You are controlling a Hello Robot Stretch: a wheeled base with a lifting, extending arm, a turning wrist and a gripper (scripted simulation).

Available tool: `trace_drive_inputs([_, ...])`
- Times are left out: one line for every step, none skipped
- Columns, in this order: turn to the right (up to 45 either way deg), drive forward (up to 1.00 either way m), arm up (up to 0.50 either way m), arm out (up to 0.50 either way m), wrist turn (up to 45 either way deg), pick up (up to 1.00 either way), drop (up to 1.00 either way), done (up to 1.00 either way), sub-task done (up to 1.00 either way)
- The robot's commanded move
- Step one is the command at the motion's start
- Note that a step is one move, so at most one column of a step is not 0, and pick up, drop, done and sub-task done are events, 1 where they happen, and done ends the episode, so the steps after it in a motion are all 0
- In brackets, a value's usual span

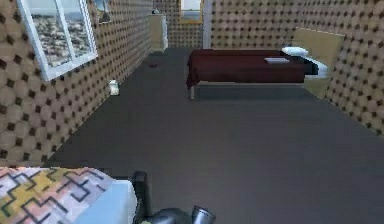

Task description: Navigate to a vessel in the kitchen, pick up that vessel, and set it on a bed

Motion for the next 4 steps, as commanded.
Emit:
trace_drive_inputs([45.0, 0.0, 0.0, 0.0, 0.0, 0.0, 0.0, 0.0, 0.0])
trace_drive_inputs([42.0, 0.0, 0.0, 0.0, 0.0, 0.0, 0.0, 0.0, 0.0])
trace_drive_inputs([-45.0, 0.0, 0.0, 0.0, 0.0, 0.0, 0.0, 0.0, 0.0])
trace_drive_inputs([-39.0, 0.0, 0.0, 0.0, 0.0, 0.0, 0.0, 0.0, 0.0])
